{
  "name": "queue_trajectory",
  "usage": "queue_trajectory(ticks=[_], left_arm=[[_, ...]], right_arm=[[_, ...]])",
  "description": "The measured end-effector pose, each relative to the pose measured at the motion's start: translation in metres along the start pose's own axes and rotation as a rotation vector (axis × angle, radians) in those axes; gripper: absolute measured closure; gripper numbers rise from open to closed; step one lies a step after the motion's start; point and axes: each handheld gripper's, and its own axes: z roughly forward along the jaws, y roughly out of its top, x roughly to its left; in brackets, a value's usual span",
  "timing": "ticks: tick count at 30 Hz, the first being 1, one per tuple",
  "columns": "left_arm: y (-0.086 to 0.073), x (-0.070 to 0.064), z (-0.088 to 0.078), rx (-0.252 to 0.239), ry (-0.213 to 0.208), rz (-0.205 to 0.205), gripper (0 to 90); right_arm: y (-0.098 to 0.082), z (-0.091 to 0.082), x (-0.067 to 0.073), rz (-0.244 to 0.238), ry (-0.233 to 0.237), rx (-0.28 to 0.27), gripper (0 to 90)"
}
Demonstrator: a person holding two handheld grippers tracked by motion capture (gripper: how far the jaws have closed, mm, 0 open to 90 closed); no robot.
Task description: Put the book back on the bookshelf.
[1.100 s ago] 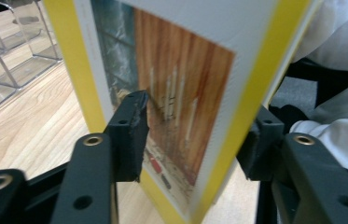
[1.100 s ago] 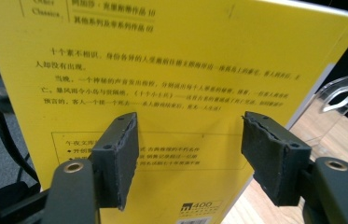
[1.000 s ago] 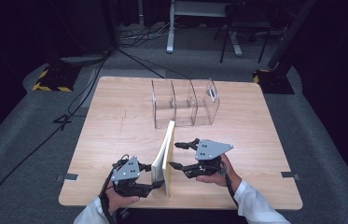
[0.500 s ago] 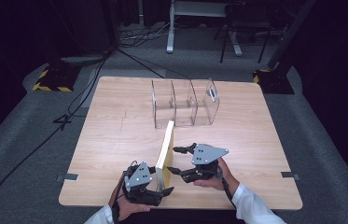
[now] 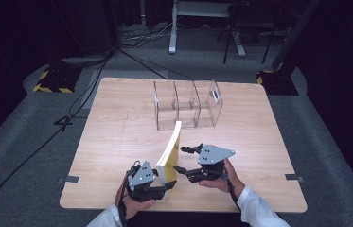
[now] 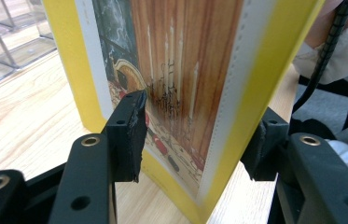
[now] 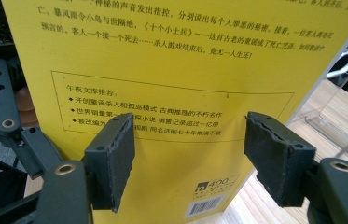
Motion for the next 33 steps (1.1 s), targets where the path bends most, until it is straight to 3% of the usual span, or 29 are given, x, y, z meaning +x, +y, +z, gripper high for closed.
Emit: queue_trajectory(ticks=[6, 10, 15, 18, 21, 23, 25, 33], left_arm=[[0.006, -0.001, 0.013, 0.007, 0.018, 0.010, 41.3], [0.009, -0.002, 0.020, 0.009, 0.016, 0.014, 40.2], [0.009, -0.005, 0.020, 0.023, 0.006, 0.021, 39.5], [0.006, -0.008, 0.019, 0.046, -0.025, 0.022, 39.6], [0.004, -0.014, 0.017, 0.070, -0.037, 0.049, 40.2], [0.003, -0.016, 0.014, 0.060, -0.057, 0.054, 41.9], [0.004, -0.016, 0.012, 0.060, -0.075, 0.063, 44.4], [0.001, -0.013, 0.014, 0.064, -0.093, 0.070, 51.7]], right_arm=[[-0.001, -0.004, -0.006, 0.006, -0.030, 0.013, 32.0], [-0.003, -0.008, -0.013, 0.029, -0.085, 0.012, 36.7], [-0.008, -0.010, -0.017, 0.043, -0.112, 0.034, 40.0], [-0.010, -0.010, -0.016, 0.040, -0.107, 0.039, 40.1], [-0.011, -0.011, -0.015, 0.036, -0.108, 0.044, 40.2], [-0.012, -0.012, -0.015, 0.042, -0.110, 0.040, 40.2], [-0.012, -0.015, -0.015, 0.059, -0.094, 0.030, 40.0], [-0.012, -0.028, -0.006, 0.046, -0.007, 0.022, 38.3]])
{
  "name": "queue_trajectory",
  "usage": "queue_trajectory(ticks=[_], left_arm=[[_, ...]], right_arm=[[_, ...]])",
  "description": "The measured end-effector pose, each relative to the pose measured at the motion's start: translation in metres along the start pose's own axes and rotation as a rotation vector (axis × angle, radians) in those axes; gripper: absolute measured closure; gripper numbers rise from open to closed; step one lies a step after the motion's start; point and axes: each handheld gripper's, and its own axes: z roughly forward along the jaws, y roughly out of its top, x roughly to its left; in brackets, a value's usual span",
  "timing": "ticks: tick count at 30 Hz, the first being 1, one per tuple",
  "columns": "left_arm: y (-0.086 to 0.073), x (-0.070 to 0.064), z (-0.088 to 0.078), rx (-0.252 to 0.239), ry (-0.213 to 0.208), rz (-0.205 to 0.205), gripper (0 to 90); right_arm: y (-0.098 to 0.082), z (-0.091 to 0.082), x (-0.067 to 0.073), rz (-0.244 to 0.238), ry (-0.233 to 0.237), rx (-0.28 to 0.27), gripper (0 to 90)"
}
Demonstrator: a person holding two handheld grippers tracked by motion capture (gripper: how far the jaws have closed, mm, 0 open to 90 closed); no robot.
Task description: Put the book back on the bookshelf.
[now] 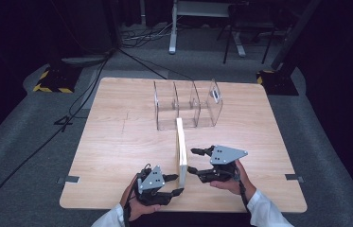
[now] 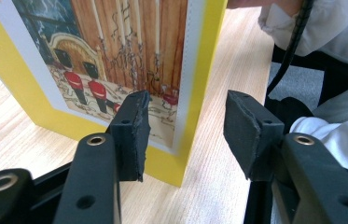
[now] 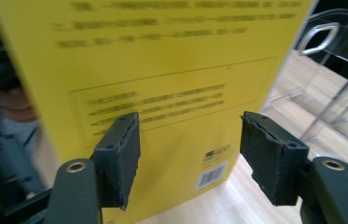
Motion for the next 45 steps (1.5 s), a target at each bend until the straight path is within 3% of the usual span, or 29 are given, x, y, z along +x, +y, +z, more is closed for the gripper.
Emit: queue_trajectory(ticks=[5, 10, 14, 16, 20, 24, 25, 27, 31, 34, 38, 45], left_arm=[[-0.004, 0.004, 0.006, 0.013, -0.012, 0.002, 53.8], [-0.004, 0.003, 0.012, 0.020, 0.004, -0.009, 45.8], [0.001, -0.001, 0.018, 0.007, 0.053, -0.023, 30.3], [0.004, -0.003, 0.022, 0.007, 0.097, -0.019, 23.4], [0.005, -0.003, 0.027, -0.003, 0.163, -0.049, 22.0], [0.006, -0.002, 0.031, -0.008, 0.222, -0.070, 25.4], [0.005, -0.001, 0.031, -0.011, 0.233, -0.073, 30.7], [0.004, 0.000, 0.029, -0.018, 0.215, -0.078, 33.8], [0.003, 0.001, 0.025, -0.022, 0.201, -0.067, 49.6], [0.001, 0.006, 0.018, -0.037, 0.218, -0.078, 63.7], [-0.002, 0.017, 0.009, -0.029, 0.240, -0.070, 74.8], [-0.009, 0.033, -0.002, -0.035, 0.146, -0.080, 75.5]], right_arm=[[0.000, -0.006, 0.002, -0.005, 0.037, 0.004, 37.8], [0.000, -0.007, 0.003, -0.008, 0.043, 0.009, 37.5], [-0.001, -0.005, 0.003, -0.004, 0.035, 0.012, 37.2], [-0.002, -0.003, 0.004, -0.001, 0.032, 0.013, 37.2], [-0.001, 0.000, 0.005, -0.002, 0.028, 0.010, 37.1], [-0.001, 0.003, 0.006, 0.000, 0.027, 0.011, 36.9], [-0.001, 0.004, 0.006, 0.003, 0.026, 0.010, 36.9], [-0.002, 0.004, 0.005, 0.002, 0.022, 0.012, 36.9], [-0.003, 0.002, -0.001, 0.017, 0.010, 0.009, 36.6], [-0.004, 0.000, -0.005, 0.026, -0.003, 0.004, 36.3], [-0.007, -0.005, -0.011, 0.037, -0.030, 0.000, 36.1], [-0.014, -0.018, -0.027, 0.064, -0.078, 0.000, 35.2]])
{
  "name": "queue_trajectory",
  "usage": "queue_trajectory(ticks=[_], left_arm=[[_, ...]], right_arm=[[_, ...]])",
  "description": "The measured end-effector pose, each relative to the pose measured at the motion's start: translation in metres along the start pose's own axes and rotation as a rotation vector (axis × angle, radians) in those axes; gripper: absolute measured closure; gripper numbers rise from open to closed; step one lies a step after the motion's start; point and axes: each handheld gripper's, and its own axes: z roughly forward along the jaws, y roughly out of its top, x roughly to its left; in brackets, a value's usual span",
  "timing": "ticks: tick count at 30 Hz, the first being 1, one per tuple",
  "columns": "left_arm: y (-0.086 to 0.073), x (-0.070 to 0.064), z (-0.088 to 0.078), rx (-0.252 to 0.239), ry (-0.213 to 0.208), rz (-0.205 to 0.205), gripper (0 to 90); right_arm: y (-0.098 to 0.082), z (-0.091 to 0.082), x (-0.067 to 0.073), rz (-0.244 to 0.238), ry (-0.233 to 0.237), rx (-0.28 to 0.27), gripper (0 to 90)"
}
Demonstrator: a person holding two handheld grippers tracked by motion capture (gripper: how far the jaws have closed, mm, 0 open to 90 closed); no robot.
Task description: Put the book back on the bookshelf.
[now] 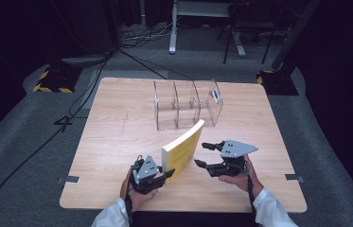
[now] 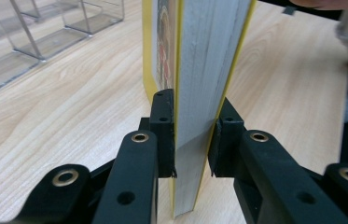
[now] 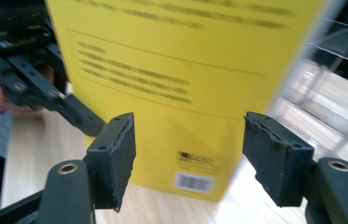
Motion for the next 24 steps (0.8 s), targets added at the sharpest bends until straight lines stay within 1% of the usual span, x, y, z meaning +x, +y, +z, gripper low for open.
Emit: queue_trajectory(ticks=[4, 5, 6, 7, 8, 10, 12, 13, 14, 15, 17, 18, 20, 22, 23, 24], left_arm=[[-0.002, 0.007, -0.005, 0.005, -0.055, 0.014, 75.4], [-0.003, 0.009, -0.007, 0.004, -0.076, 0.021, 75.4], [-0.004, 0.010, -0.008, 0.006, -0.089, 0.021, 75.4], [-0.004, 0.012, -0.008, 0.005, -0.104, 0.024, 75.4], [-0.005, 0.013, -0.009, 0.004, -0.115, 0.020, 75.4], [-0.006, 0.017, -0.011, 0.009, -0.143, 0.027, 75.4], [-0.007, 0.020, -0.012, 0.007, -0.171, 0.023, 75.3], [-0.007, 0.021, -0.013, 0.010, -0.185, 0.026, 75.3], [-0.007, 0.023, -0.013, 0.015, -0.198, 0.037, 75.3], [-0.007, 0.024, -0.014, 0.017, -0.207, 0.039, 75.3], [-0.006, 0.026, -0.014, 0.019, -0.226, 0.039, 75.2], [-0.006, 0.026, -0.014, 0.019, -0.226, 0.039, 75.2], [-0.006, 0.029, -0.013, 0.019, -0.245, 0.037, 75.1], [-0.006, 0.030, -0.013, 0.021, -0.232, 0.042, 75.1], [-0.006, 0.031, -0.014, 0.021, -0.228, 0.042, 75.2], [-0.006, 0.032, -0.014, 0.024, -0.223, 0.041, 75.1]], right_arm=[[-0.005, -0.003, -0.013, 0.019, -0.010, 0.008, 33.2], [-0.007, -0.003, -0.016, 0.019, -0.010, 0.008, 33.0], [-0.009, -0.002, -0.022, 0.033, -0.018, 0.008, 32.4], [-0.010, -0.001, -0.025, 0.044, -0.007, 0.004, 31.4], [-0.011, 0.000, -0.028, 0.059, 0.015, 0.000, 31.0], [-0.012, 0.004, -0.031, 0.052, 0.036, 0.003, 29.9], [-0.011, 0.008, -0.031, 0.029, 0.081, 0.008, 29.6], [-0.010, 0.009, -0.031, 0.017, 0.094, 0.010, 29.6], [-0.010, 0.011, -0.031, 0.010, 0.118, 0.010, 29.6], [-0.009, 0.014, -0.030, 0.003, 0.156, 0.012, 29.7], [-0.007, 0.018, -0.027, -0.026, 0.198, 0.028, 29.7], [-0.007, 0.018, -0.027, -0.026, 0.198, 0.028, 29.7], [-0.005, 0.023, -0.024, -0.043, 0.216, 0.038, 30.2], [-0.005, 0.027, -0.022, -0.046, 0.234, 0.039, 34.6], [-0.005, 0.029, -0.021, -0.046, 0.245, 0.038, 34.6], [-0.005, 0.031, -0.020, -0.051, 0.239, 0.039, 34.5]])
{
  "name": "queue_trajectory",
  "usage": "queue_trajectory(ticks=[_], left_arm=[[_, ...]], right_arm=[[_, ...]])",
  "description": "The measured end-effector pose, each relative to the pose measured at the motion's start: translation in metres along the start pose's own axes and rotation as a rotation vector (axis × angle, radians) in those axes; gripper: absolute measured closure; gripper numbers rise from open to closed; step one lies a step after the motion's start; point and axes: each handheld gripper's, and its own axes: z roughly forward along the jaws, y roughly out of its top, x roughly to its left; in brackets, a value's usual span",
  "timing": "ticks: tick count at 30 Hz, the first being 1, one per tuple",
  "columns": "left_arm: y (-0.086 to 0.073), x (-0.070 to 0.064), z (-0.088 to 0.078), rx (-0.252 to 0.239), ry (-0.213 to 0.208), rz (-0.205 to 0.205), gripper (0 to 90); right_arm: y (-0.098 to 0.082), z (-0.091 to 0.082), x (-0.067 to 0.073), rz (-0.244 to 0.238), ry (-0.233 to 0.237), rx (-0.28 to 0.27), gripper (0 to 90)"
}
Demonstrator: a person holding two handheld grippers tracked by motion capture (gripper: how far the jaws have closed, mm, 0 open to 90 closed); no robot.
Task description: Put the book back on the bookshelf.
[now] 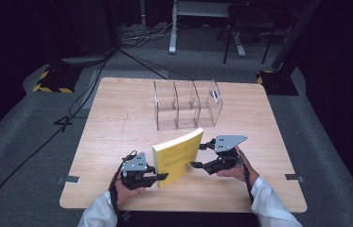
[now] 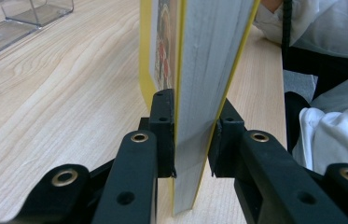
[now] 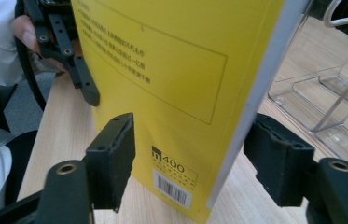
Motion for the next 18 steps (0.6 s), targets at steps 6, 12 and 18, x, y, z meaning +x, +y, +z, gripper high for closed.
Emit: queue_trajectory(ticks=[6, 12, 18], left_arm=[[0.001, 0.003, -0.002, -0.003, 0.052, -0.007, 74.2], [0.002, 0.008, -0.003, -0.029, 0.116, -0.036, 66.2], [0.004, 0.011, -0.004, -0.042, 0.095, -0.024, 63.7]], right_arm=[[-0.005, -0.005, -0.005, 0.021, -0.006, -0.036, 53.0], [-0.009, -0.012, 0.000, 0.003, 0.023, -0.039, 55.7], [-0.012, -0.015, 0.003, -0.006, 0.056, -0.049, 55.3]])
